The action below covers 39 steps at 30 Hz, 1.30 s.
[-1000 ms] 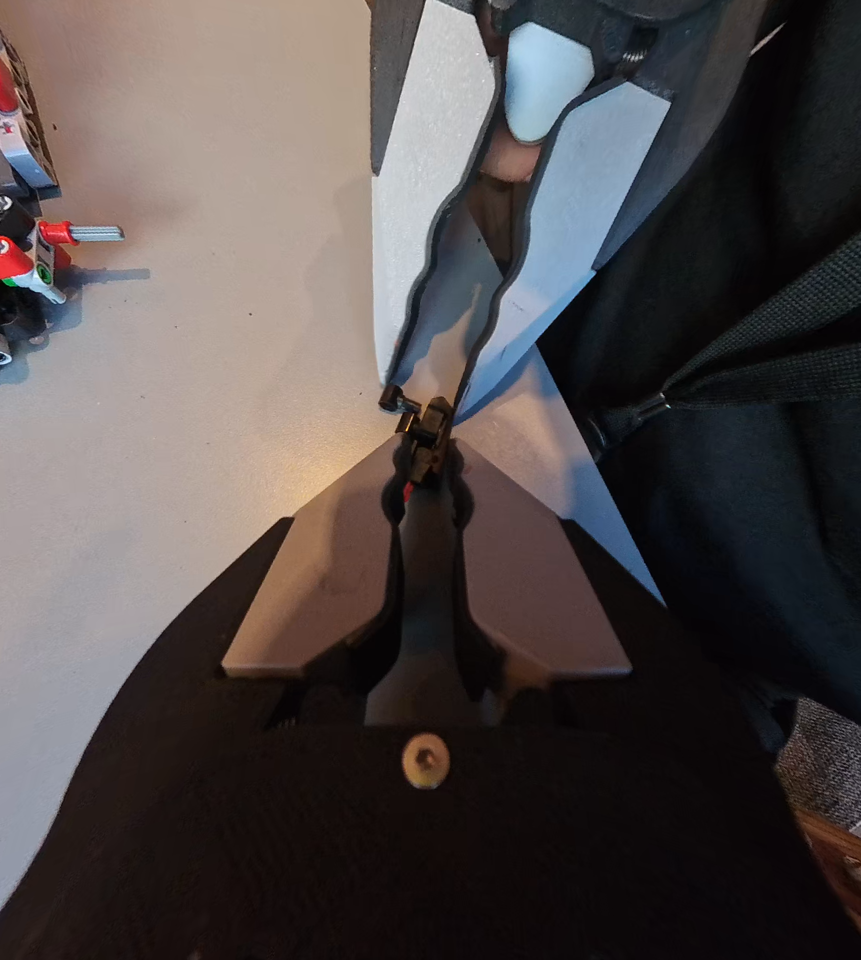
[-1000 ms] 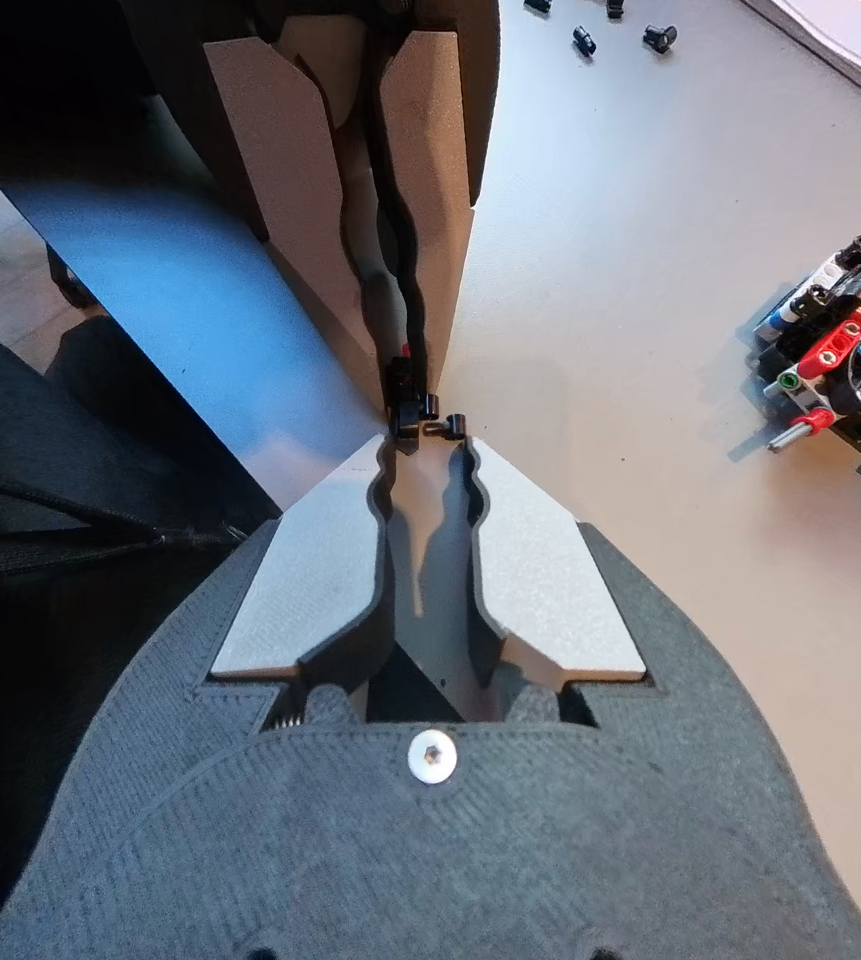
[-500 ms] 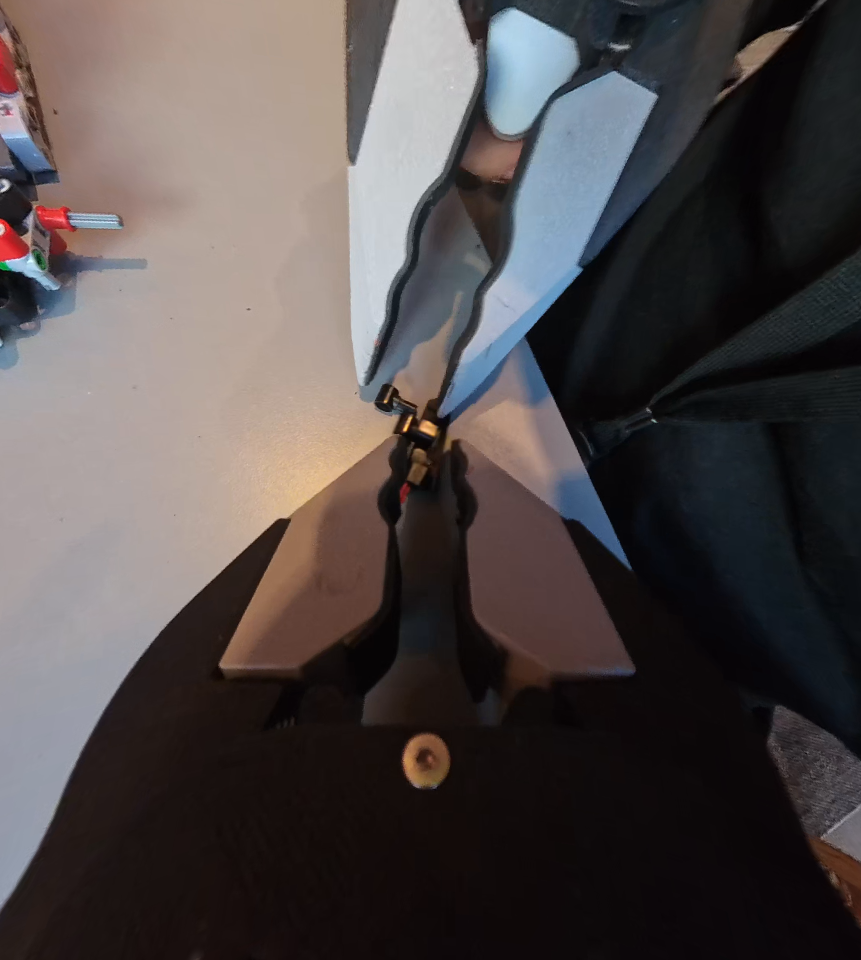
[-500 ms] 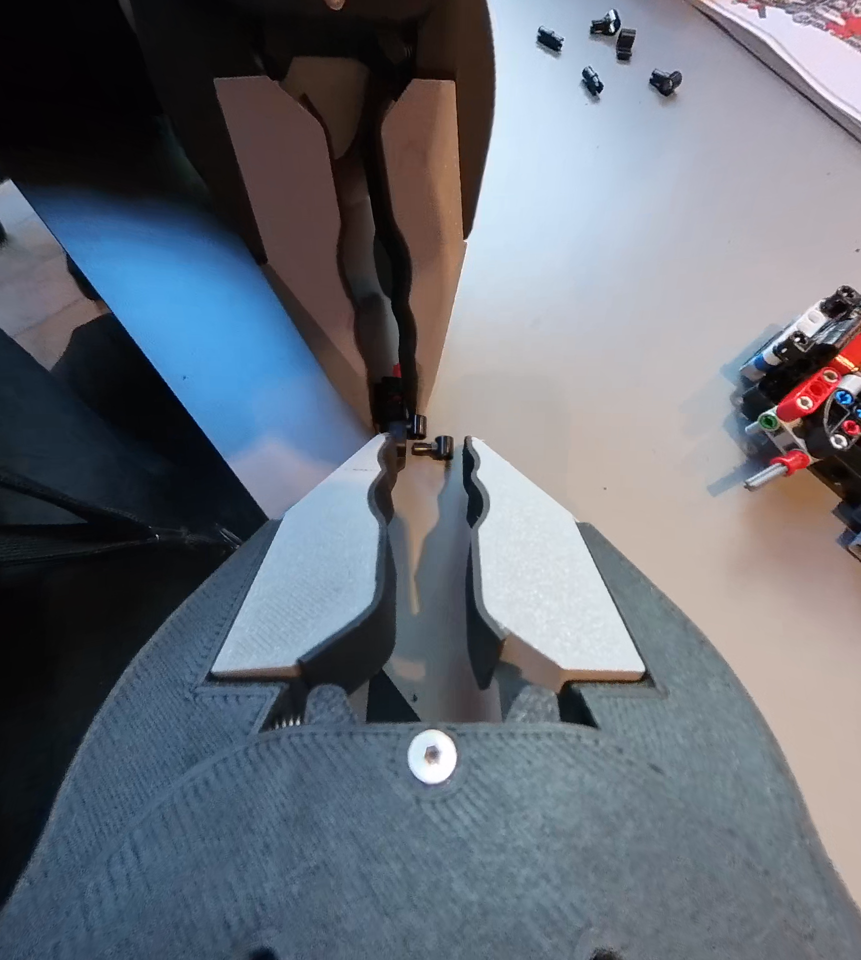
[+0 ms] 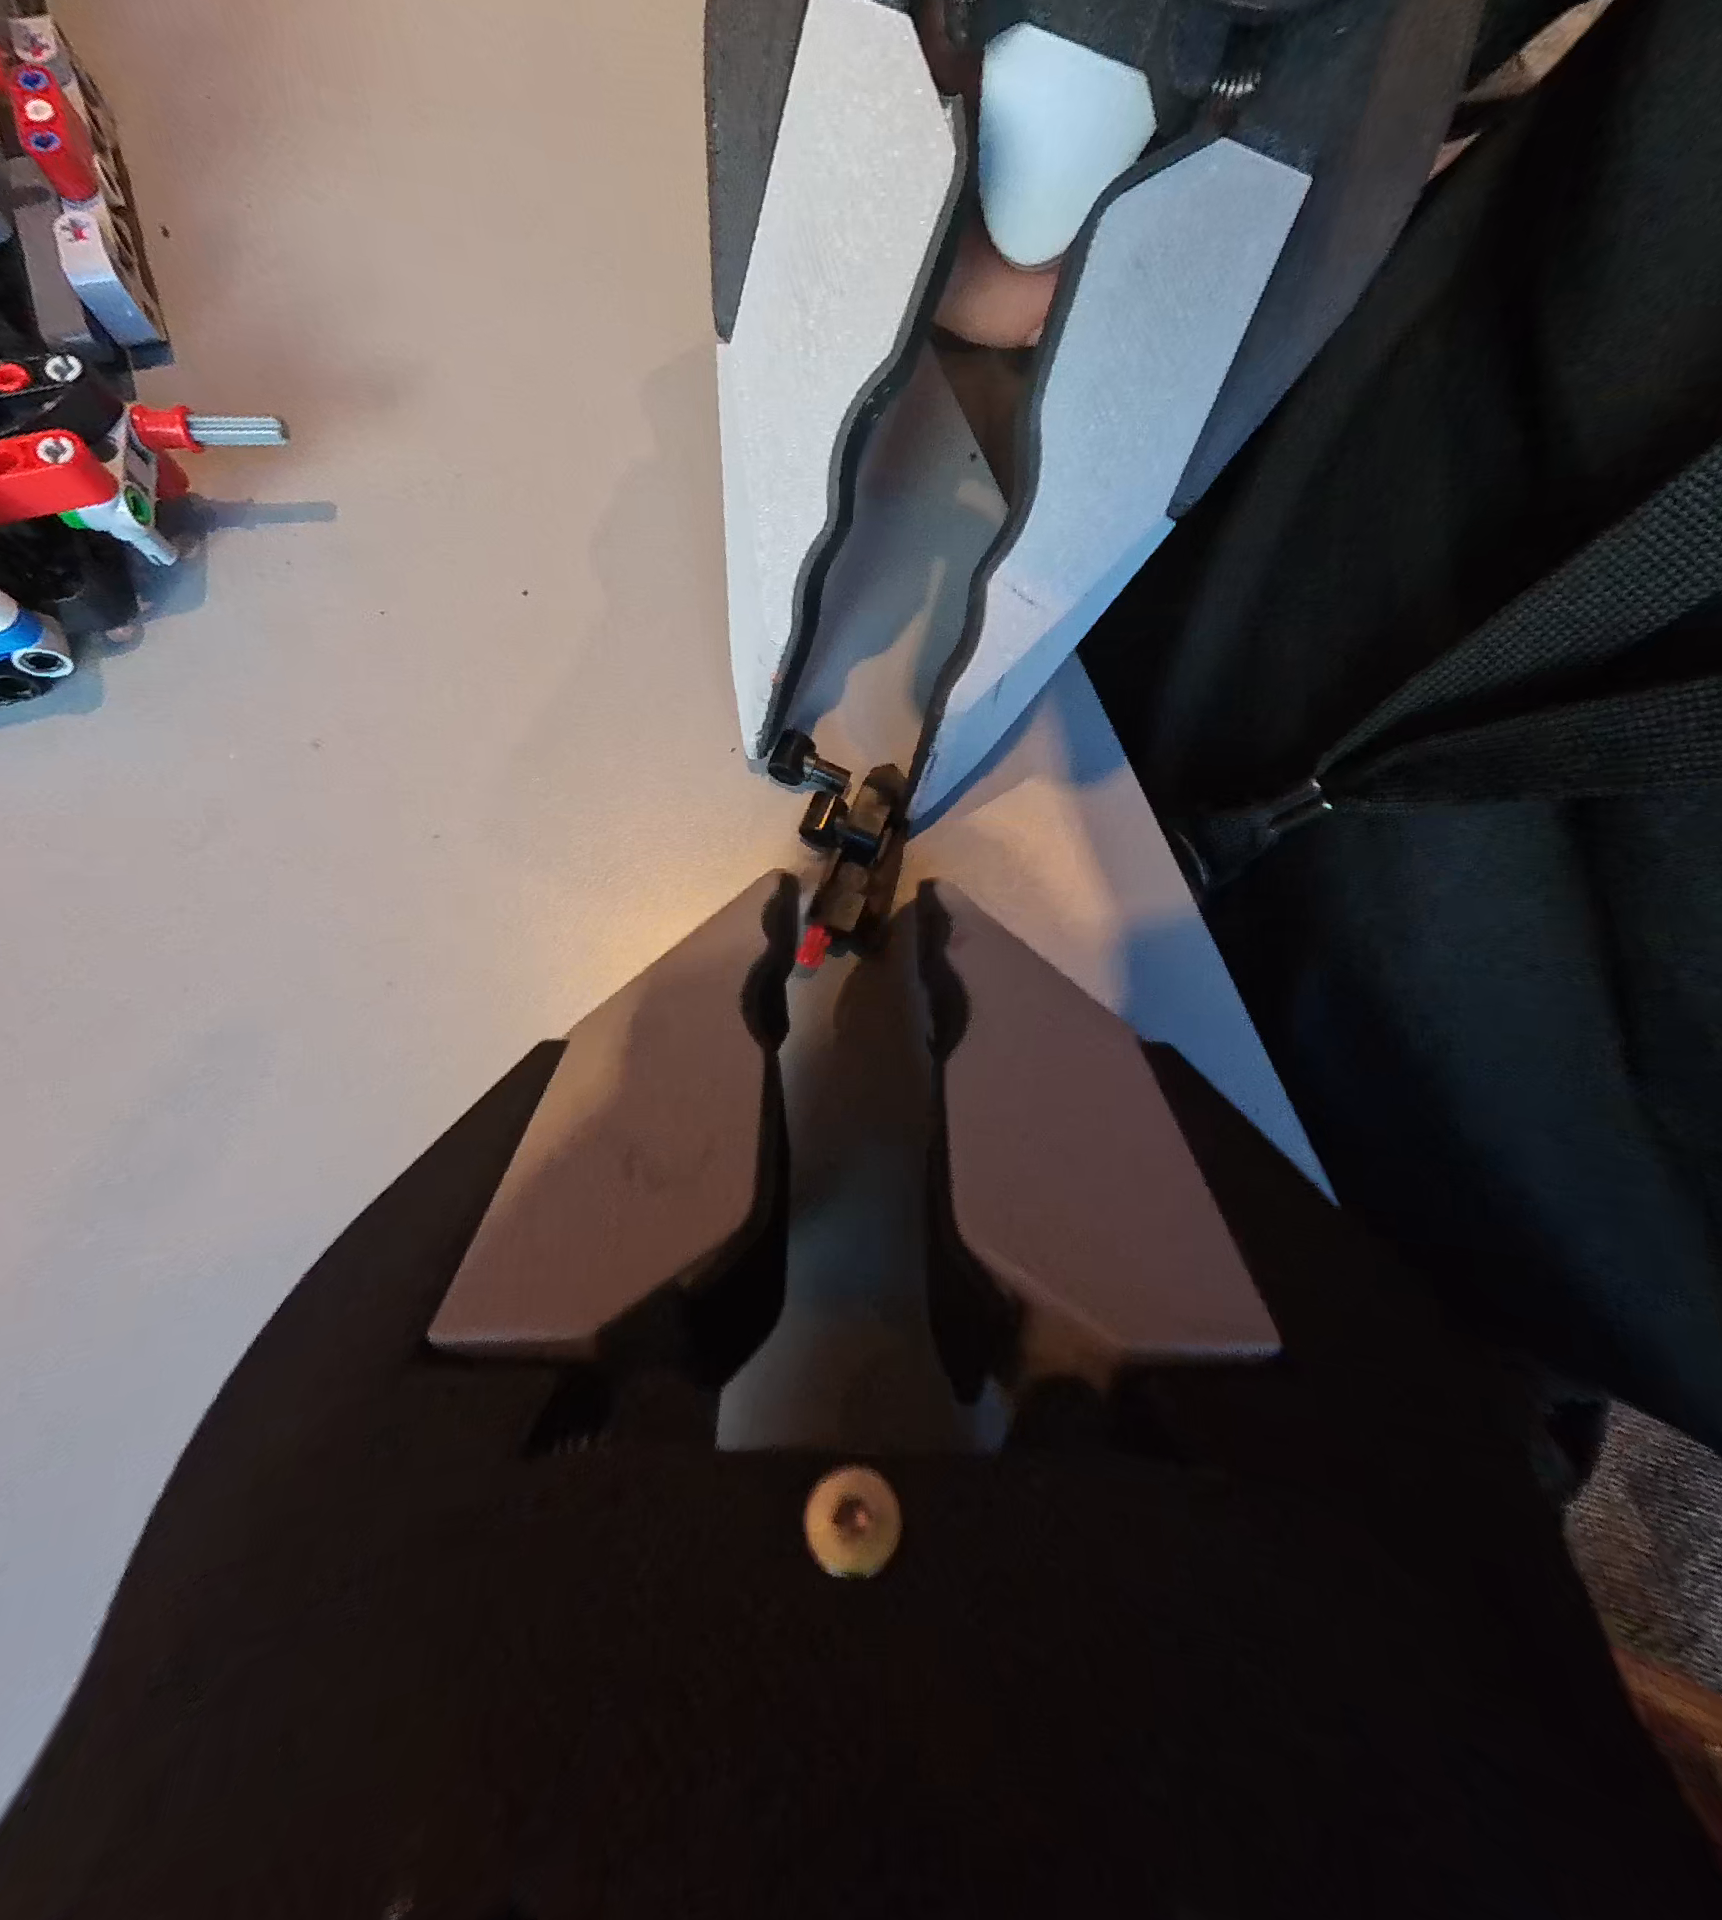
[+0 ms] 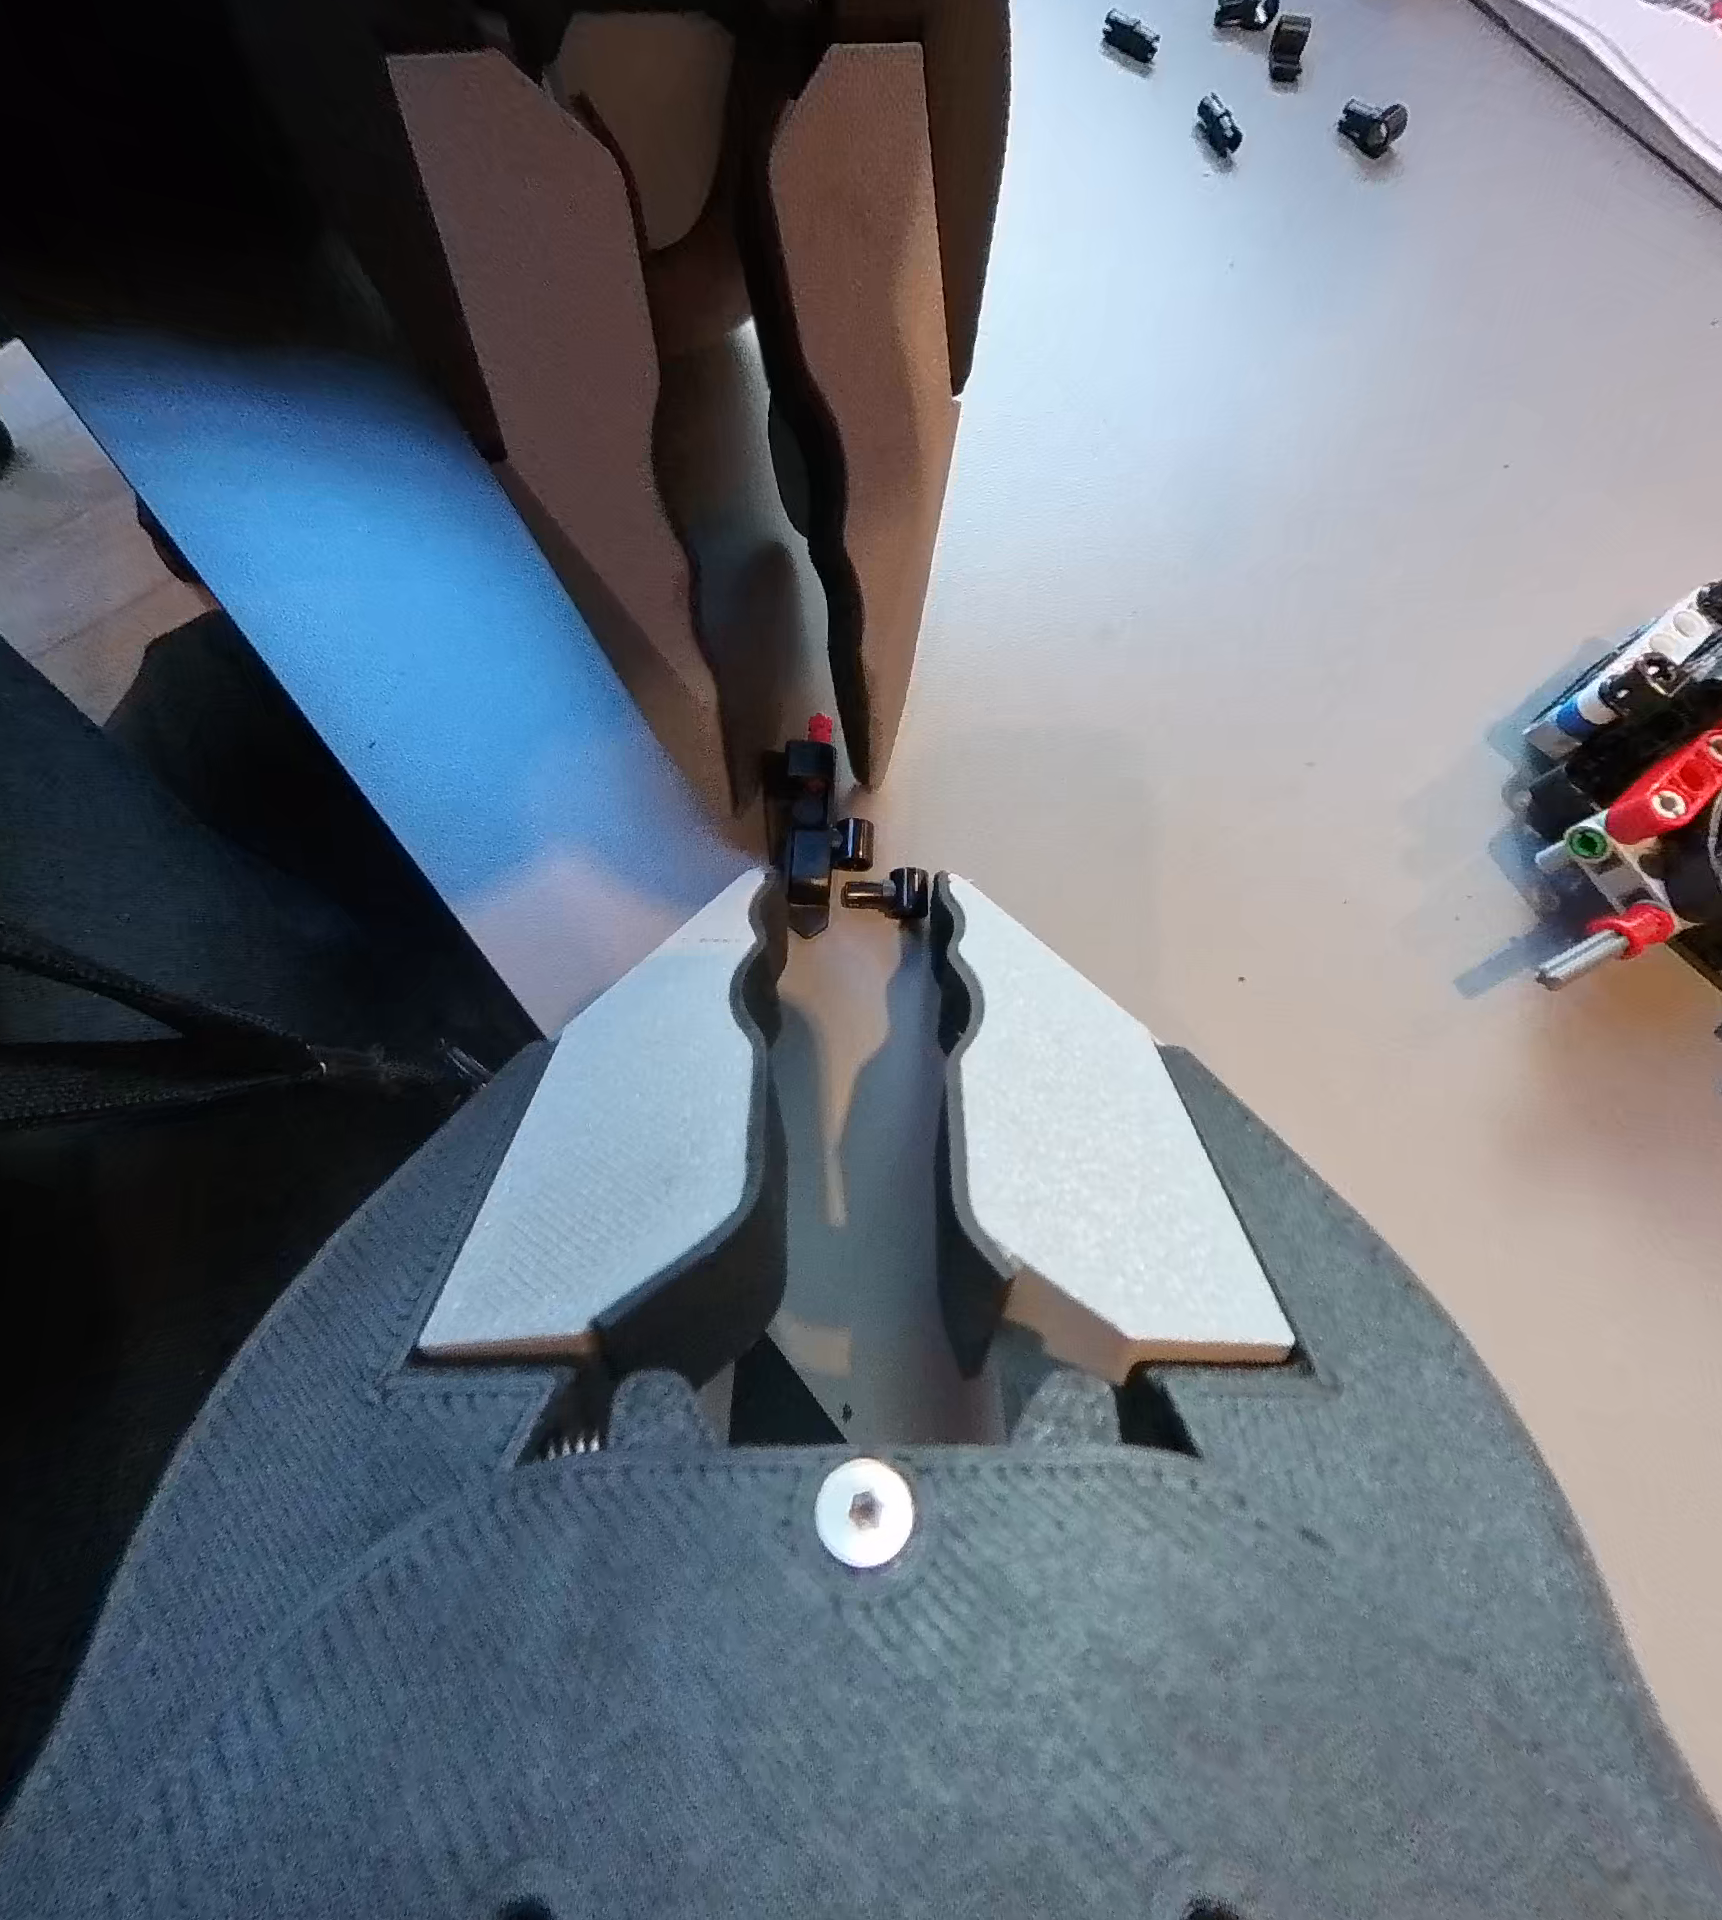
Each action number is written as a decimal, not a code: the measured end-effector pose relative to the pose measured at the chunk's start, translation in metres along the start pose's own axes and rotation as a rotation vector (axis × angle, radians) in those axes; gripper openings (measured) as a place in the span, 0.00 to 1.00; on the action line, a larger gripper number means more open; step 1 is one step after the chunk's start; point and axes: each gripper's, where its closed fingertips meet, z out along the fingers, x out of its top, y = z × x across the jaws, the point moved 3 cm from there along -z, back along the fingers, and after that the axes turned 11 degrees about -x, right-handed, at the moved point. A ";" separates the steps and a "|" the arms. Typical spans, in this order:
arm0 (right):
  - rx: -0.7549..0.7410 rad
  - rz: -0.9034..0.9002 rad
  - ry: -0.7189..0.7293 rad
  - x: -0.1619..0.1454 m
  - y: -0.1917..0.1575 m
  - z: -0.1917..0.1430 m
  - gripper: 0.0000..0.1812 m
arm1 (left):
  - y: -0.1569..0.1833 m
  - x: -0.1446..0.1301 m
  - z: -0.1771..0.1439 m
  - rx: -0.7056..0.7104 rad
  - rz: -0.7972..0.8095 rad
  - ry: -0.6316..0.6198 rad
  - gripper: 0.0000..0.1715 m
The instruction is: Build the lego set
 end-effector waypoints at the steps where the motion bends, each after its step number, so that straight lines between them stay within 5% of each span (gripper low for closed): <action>1: 0.002 0.003 -0.001 -0.001 0.000 0.000 0.13 | 0.000 0.000 0.000 0.002 0.008 -0.004 0.08; 39: -0.044 -0.054 0.084 0.001 0.001 -0.001 0.12 | -0.001 0.000 0.000 -0.030 -0.057 0.017 0.04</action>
